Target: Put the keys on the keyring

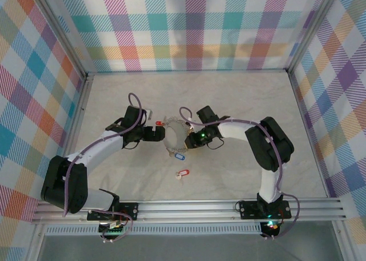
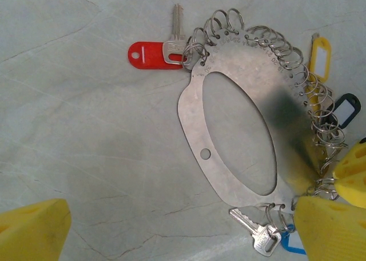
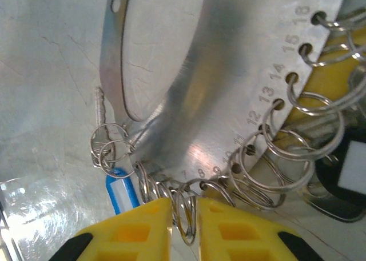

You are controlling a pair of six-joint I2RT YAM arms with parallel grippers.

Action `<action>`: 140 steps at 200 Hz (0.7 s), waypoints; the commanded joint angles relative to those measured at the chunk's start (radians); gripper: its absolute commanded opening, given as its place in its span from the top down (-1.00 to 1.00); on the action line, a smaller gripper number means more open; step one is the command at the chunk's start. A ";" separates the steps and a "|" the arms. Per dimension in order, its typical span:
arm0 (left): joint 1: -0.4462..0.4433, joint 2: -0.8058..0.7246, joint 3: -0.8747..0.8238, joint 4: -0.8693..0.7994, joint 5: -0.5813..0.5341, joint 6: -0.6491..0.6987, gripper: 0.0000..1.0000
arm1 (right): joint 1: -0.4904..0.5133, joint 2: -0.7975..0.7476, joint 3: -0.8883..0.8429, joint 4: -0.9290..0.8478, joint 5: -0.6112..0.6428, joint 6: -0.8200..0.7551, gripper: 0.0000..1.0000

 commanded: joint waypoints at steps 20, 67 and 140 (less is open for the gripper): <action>-0.018 0.005 0.023 -0.035 -0.031 0.024 -1.00 | -0.003 -0.054 -0.060 -0.007 0.069 0.022 0.57; -0.024 -0.004 0.018 -0.042 -0.054 0.029 -1.00 | -0.003 -0.139 -0.096 0.043 0.047 -0.011 0.49; -0.027 -0.085 -0.026 0.030 -0.022 0.050 -1.00 | -0.033 -0.288 -0.116 0.032 0.209 -0.101 0.08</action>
